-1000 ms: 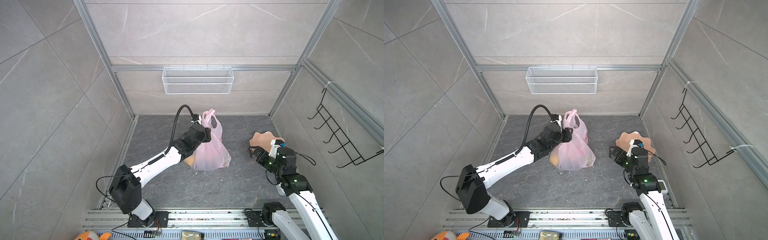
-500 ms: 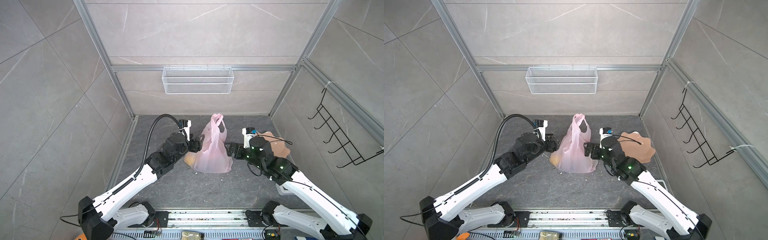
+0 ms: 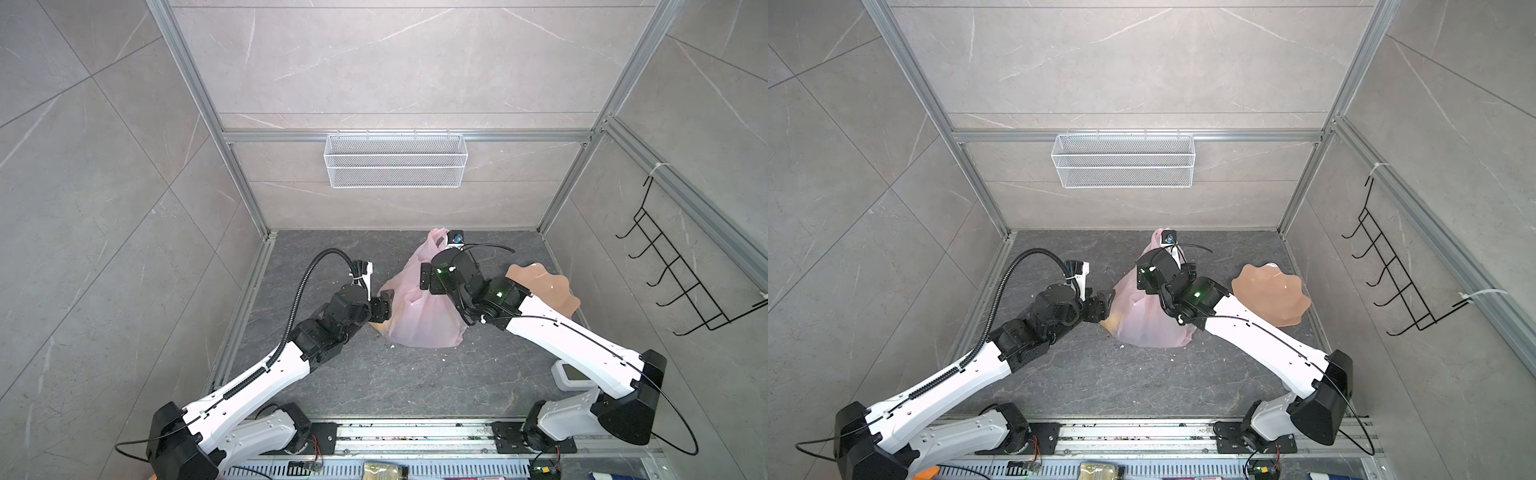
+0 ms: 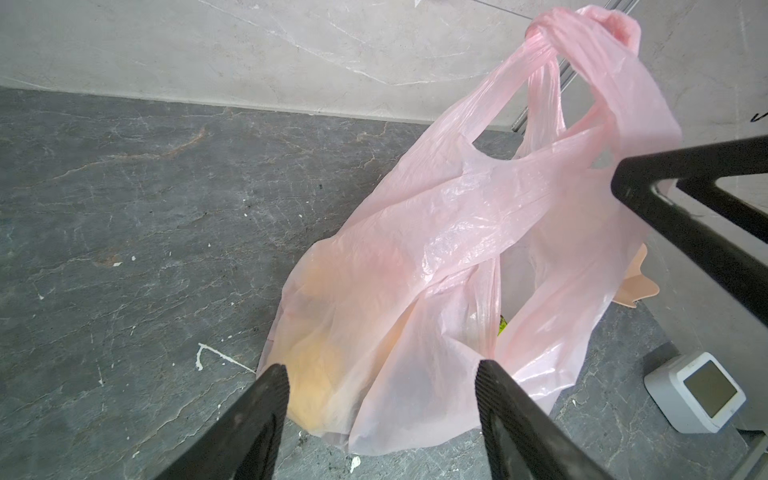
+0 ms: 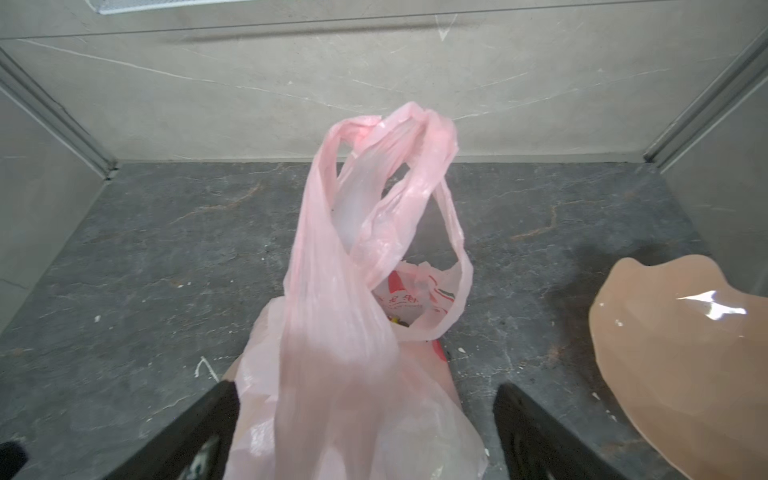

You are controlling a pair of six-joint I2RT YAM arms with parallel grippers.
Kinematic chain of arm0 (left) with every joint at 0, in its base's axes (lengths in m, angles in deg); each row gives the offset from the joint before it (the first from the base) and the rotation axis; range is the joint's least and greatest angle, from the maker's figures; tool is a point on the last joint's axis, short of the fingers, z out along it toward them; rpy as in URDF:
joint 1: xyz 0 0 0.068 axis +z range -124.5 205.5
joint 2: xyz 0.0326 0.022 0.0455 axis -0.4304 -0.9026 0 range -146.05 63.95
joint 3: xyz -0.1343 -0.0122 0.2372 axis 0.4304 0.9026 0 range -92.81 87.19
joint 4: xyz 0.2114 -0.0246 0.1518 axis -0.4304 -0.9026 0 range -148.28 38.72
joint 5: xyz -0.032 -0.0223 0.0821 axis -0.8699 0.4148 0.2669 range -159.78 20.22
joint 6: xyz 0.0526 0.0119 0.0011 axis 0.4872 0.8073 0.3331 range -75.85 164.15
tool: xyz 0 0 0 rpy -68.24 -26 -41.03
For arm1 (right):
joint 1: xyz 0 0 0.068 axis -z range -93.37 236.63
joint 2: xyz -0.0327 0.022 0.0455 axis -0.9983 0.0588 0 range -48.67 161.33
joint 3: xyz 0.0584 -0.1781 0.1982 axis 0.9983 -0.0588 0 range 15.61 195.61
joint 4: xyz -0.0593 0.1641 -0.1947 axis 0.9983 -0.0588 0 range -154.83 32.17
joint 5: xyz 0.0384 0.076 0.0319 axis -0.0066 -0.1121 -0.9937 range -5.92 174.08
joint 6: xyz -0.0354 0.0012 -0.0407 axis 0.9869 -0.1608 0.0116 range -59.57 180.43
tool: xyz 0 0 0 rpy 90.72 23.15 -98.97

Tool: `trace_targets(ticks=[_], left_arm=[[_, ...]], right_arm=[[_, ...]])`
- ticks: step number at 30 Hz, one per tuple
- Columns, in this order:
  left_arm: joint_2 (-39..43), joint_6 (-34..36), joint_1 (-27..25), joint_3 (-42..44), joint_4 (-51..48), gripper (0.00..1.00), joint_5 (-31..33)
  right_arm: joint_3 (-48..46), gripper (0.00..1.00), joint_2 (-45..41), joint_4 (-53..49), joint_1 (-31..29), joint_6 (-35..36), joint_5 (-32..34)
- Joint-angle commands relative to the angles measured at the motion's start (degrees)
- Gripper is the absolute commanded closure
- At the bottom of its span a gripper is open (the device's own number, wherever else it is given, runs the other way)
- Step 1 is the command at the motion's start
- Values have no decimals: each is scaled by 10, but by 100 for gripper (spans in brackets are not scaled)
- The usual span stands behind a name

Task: Take the fake fruits out of the plastic bag
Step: 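Grasp the other bag handle with the right gripper while the left holds its handle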

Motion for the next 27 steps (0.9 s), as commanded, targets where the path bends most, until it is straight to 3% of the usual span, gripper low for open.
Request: trace_targets(ticks=[1,10,17,22,27], left_arm=[[3,9,1,-8,6,26,7],[-36,17,1,-35,1,25,-32],[-70,29,1,-69,5,22,-82],[-132,45,0,-140,-12,21,-115],[-239,78,-15,-263,-84,16,-121]], right_arm=[[17,7,10,-36,8,1,64],[-6,21,0,-3,57,-6,34],[-55,33,-25,27,111,-48,-51],[-102,45,-57,69,130,-64,-89],[-164,58,-106,129,130,-72,-124]])
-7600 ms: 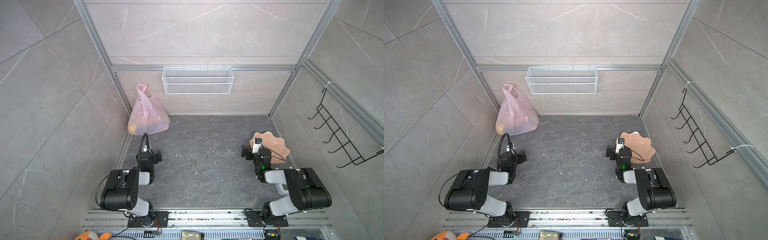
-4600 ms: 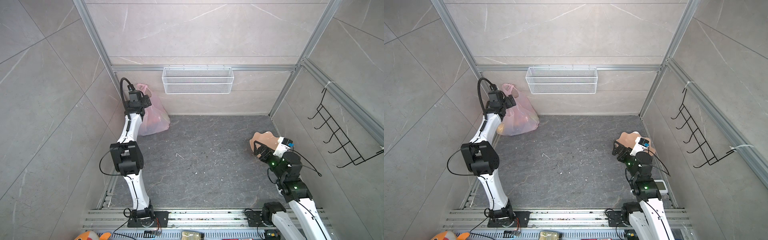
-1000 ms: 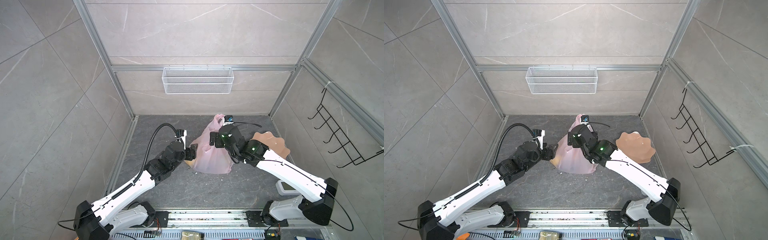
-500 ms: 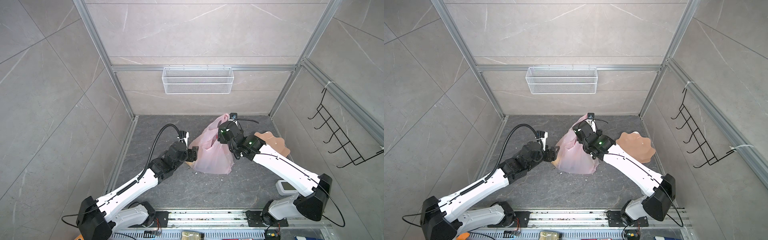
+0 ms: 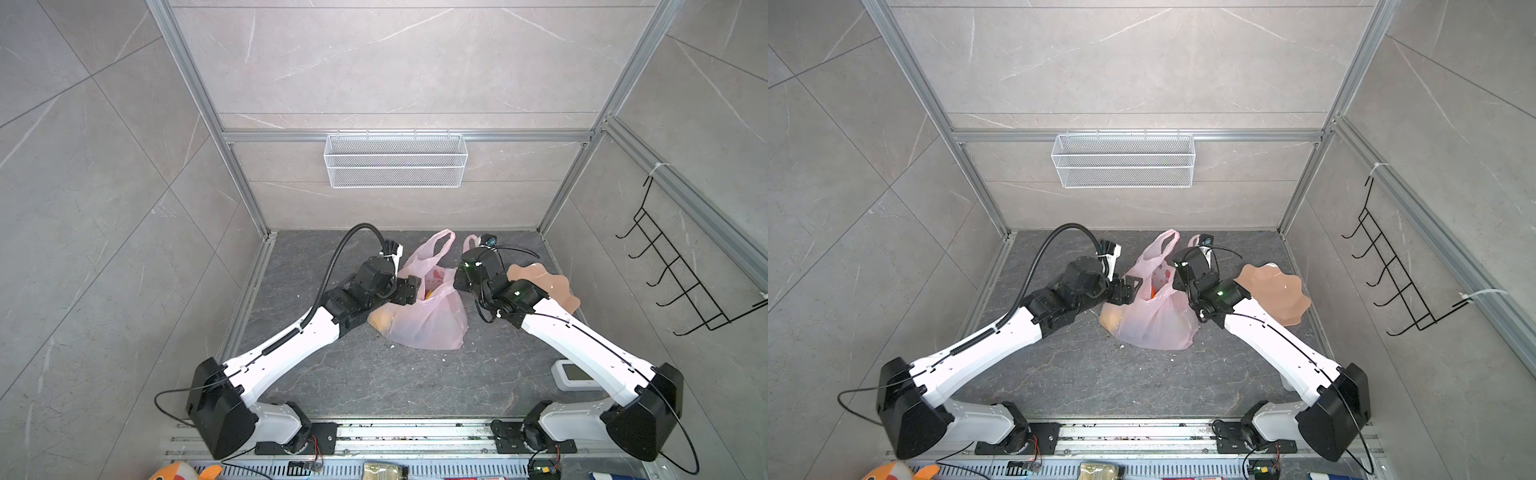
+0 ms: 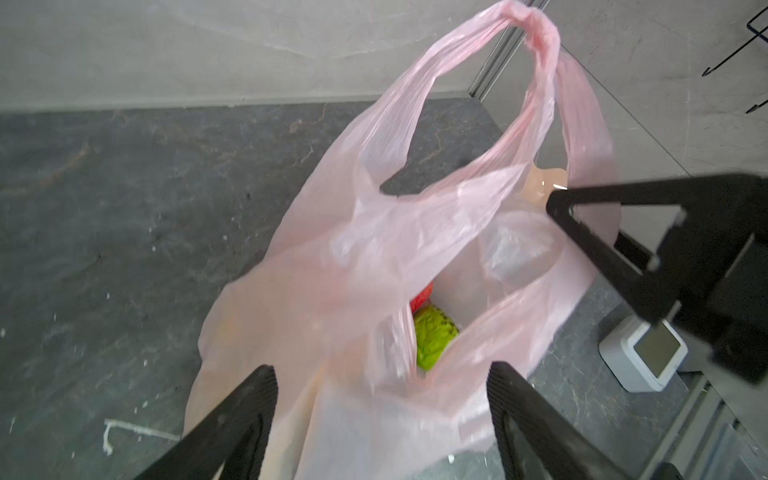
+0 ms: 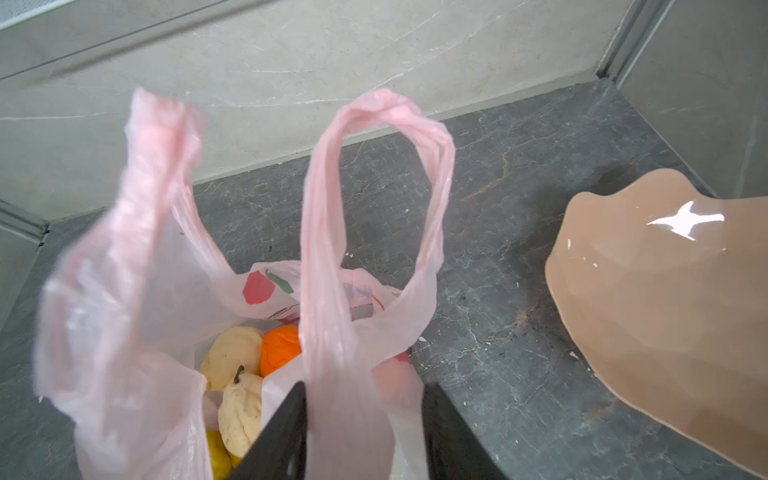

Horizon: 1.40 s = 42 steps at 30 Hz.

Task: Take the fake fruits out of the plastic bag
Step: 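Grasp the other bag handle with the right gripper while the left holds its handle, then pull the handles apart with both grippers to tip the bag onto its side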

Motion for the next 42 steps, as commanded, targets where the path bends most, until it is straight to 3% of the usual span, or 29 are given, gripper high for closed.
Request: trace_targets(ticks=[1,7,11,16,19,23,27,32,35,38,42], left_arm=[[-57,46,-18,-80,-54,16,-7],[-157,69,-52,-218,-150,15,135],[-213,53,-54,-303,-204,15,193],[-263,30,-48,-385,-257,33,257],[-265,-3,-25,-398,-266,57,227],[-245,-45,17,-367,-240,73,152],[-228,-88,84,-358,-202,85,55],[-293,-116,161,-522,-266,100,-25],[-298,-134,198,-583,-292,100,-55],[-225,-135,209,-512,-251,100,-43],[-72,-183,209,-250,-109,100,-52]], right_arm=[[-34,60,-37,56,-1,-12,-32],[-65,69,-61,75,0,-13,-48],[-74,74,-66,78,0,-17,-54],[-86,76,-83,76,-1,-15,-47],[-96,77,-96,76,1,-23,-31],[-101,79,-99,89,30,-36,-56],[-62,83,-57,121,78,-50,-147],[83,90,50,125,110,-68,-226],[151,92,82,115,117,-67,-228],[154,92,72,125,118,-67,-240],[50,93,25,171,112,-80,-291]])
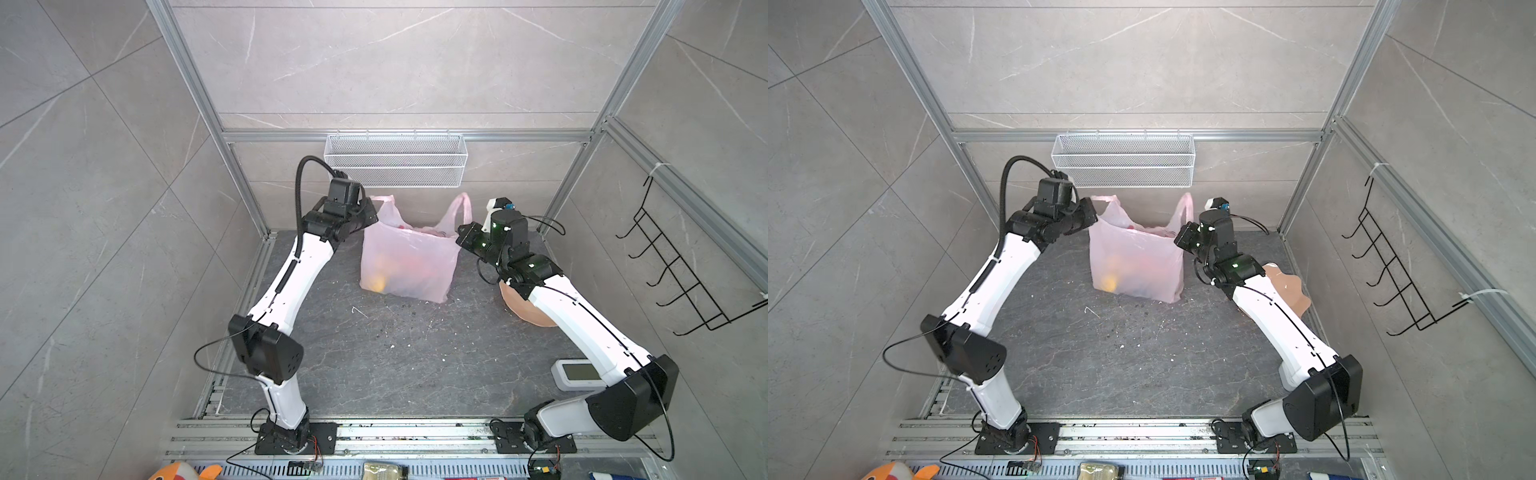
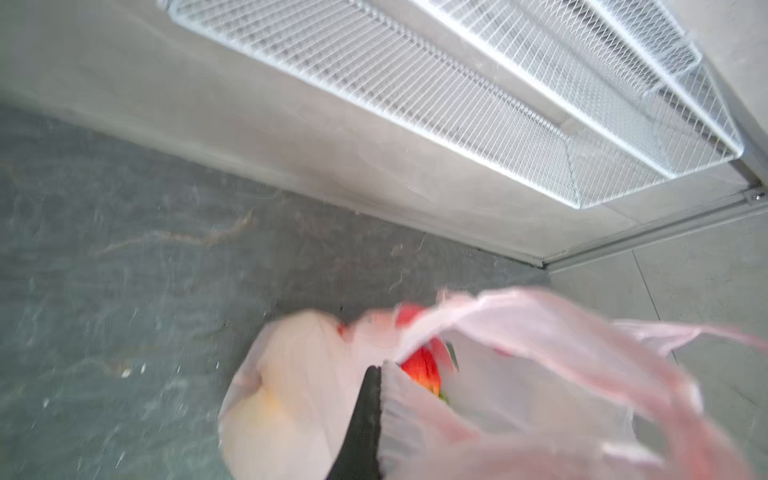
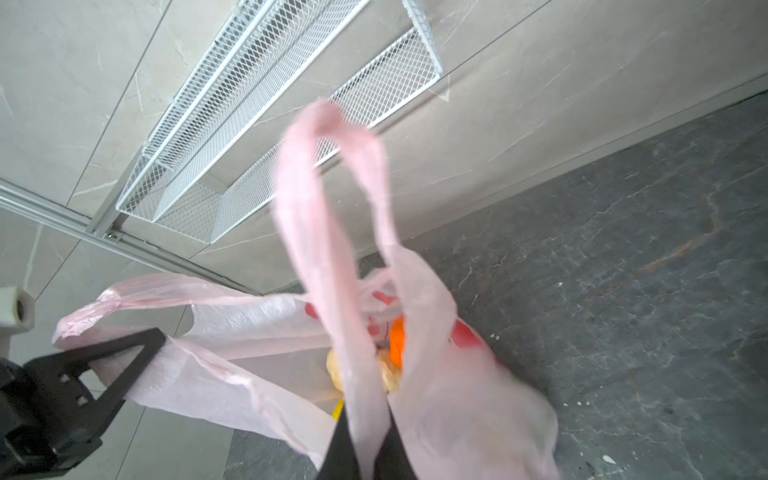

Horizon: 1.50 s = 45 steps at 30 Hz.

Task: Take the fake fruits out of the plastic bag
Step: 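Pull the handles apart with both grippers to tip the bag onto its side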

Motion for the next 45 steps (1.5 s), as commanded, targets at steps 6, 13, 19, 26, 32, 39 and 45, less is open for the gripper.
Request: trace_targets(ticks=[6,13,19,26,32,39,45], left_arm=[[247,-116,-5,428,238,100,-37],[254,-172,66,642,408,100,-119],[222,-139,67,632,378,93,-128],[323,-62,8,595,200,47,4],[364,-41,-85,502,-31,42,218],[385,17,-191,385,-122,43,336],[249,151,-306,297,-21,42,187]], right_arm=[[-266,95,-83,146,-41,-53,-68],[-416,98,-79,251,-42,-91,-33],[-424,98,-102,243,-42,-71,-16],[-411,98,-116,218,-53,-37,-19],[-410,98,-116,216,-59,-26,-15],[-401,97,-120,206,-62,-16,-15],[-399,97,-124,206,-62,-14,-13]])
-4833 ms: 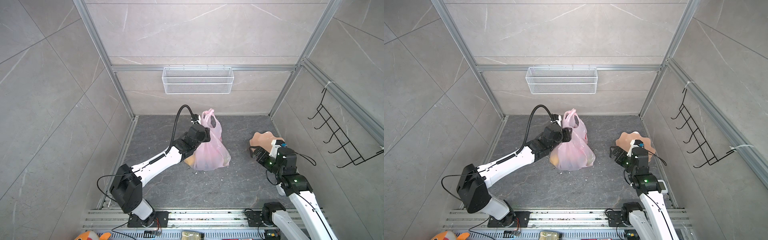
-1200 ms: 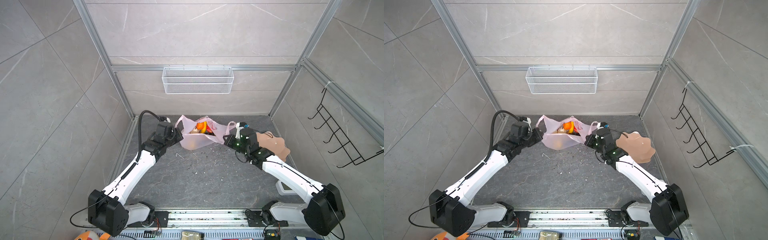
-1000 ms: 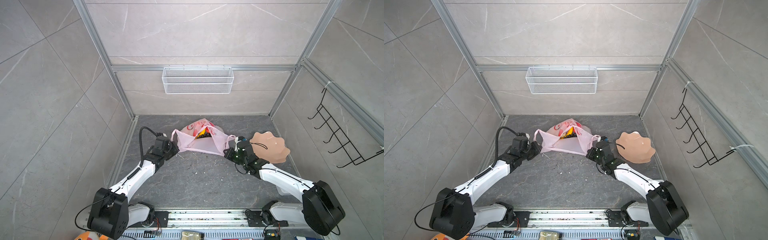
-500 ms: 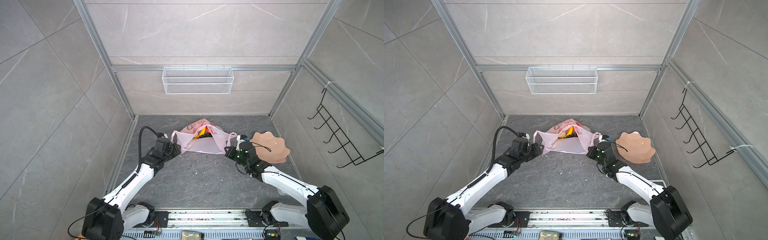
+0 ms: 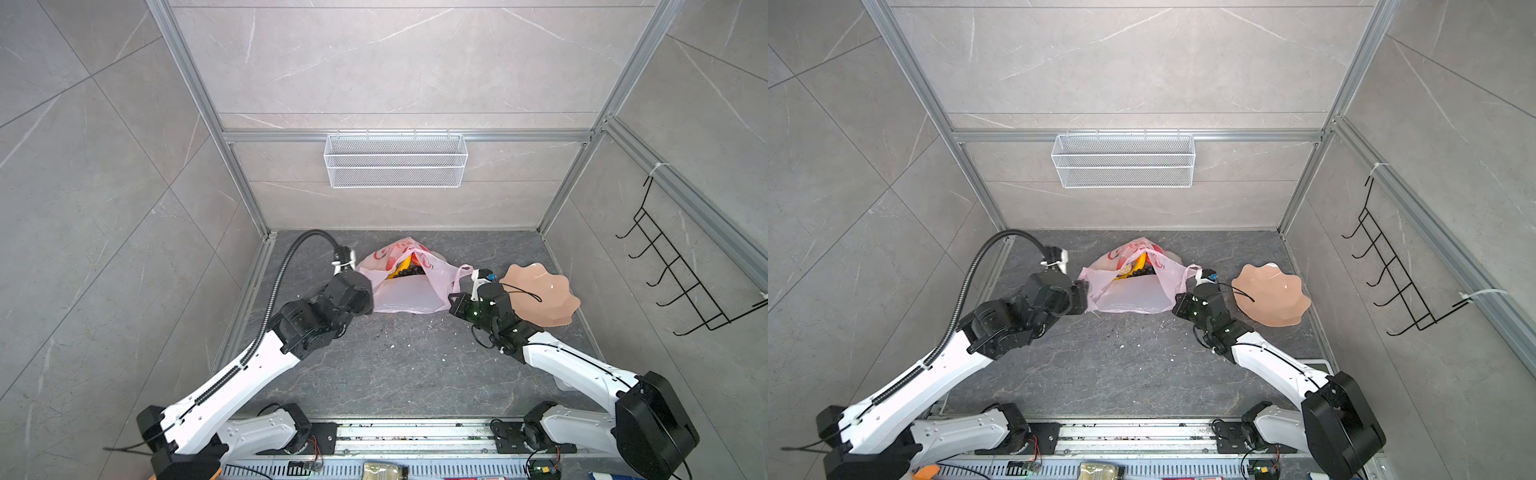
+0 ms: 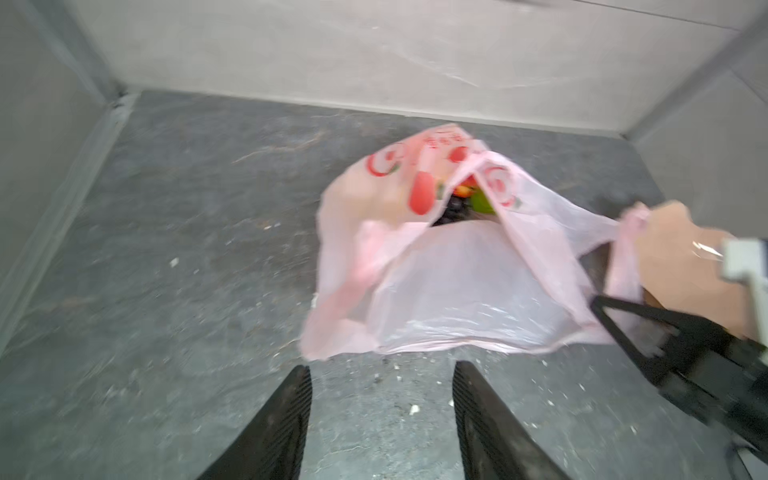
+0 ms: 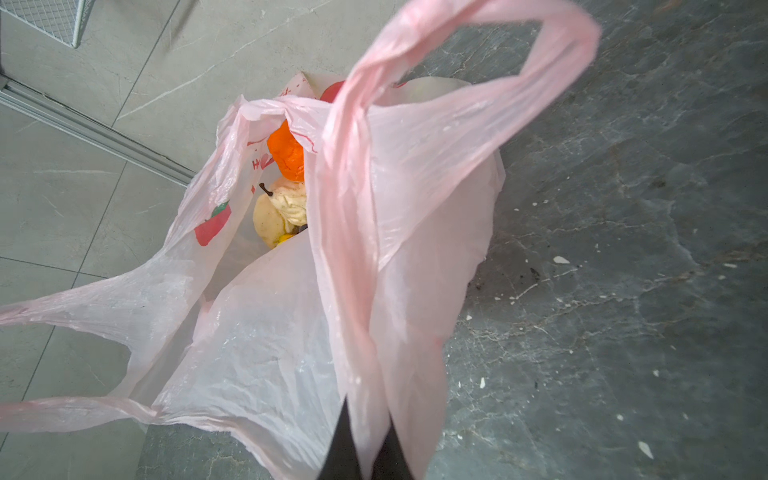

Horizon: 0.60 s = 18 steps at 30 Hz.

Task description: Take the fake fruits out of the plastic bag

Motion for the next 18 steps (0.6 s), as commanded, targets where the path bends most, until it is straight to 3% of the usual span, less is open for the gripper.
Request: trace_targets(ticks=[1,5,10,18], left_arm=[[-82,99,-38,-32,57,42,-91],[-194,95,-38,-119,1,41,-58],[-308,64,-30,-193,-78,34,61],[-401,13,26,-238,-148,29,166]], right_arm=[[17,97,-16,-8,-4,10,9],[14,97,-25,-10,-5,11,6],[8,97,-37,-11,-5,11,4],[-2,97,-48,-4,-4,9,-4]])
